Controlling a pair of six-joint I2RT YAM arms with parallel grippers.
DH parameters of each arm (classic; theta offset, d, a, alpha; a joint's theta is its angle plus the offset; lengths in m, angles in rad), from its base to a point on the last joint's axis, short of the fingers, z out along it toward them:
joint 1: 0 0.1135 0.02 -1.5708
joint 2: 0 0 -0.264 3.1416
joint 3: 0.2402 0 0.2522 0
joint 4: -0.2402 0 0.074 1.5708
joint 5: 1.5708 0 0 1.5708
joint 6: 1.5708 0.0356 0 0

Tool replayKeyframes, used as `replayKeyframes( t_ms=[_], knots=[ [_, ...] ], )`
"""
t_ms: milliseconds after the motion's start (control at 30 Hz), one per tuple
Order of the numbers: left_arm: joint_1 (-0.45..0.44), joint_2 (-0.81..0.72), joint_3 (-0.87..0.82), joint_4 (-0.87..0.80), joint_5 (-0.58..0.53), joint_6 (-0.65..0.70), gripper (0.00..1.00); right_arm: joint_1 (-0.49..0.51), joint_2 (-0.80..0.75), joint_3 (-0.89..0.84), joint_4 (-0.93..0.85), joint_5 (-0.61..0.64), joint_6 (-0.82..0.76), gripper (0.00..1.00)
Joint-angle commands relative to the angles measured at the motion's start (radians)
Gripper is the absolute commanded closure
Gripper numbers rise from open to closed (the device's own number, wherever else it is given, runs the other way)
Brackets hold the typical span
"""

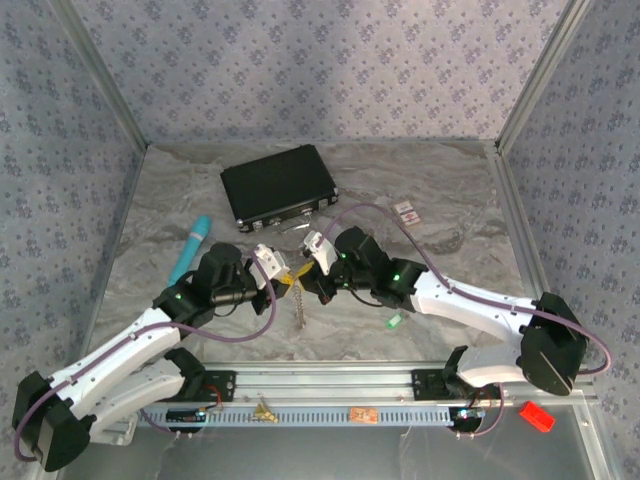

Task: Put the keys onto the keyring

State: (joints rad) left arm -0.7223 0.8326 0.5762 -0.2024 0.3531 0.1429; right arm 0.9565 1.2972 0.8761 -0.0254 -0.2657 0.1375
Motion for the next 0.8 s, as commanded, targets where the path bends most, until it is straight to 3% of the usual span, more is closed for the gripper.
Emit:
replayKeyframes(
  t_ms=[0,433,767],
  knots=[
    [-0.008,-0.021,-0.002,0.033,0.030,0.023,1.00,-0.007,0.002,0.020,0.003,0.091,0.037,1.00],
    [-0.009,-0.021,-0.015,0.057,-0.002,-0.003,1.00,-0.001,0.005,0.020,-0.007,0.091,0.056,1.00],
    [-0.008,-0.006,-0.021,0.063,-0.004,-0.001,1.00,-0.005,-0.055,-0.015,0.045,-0.061,0.000,1.00]
  ],
)
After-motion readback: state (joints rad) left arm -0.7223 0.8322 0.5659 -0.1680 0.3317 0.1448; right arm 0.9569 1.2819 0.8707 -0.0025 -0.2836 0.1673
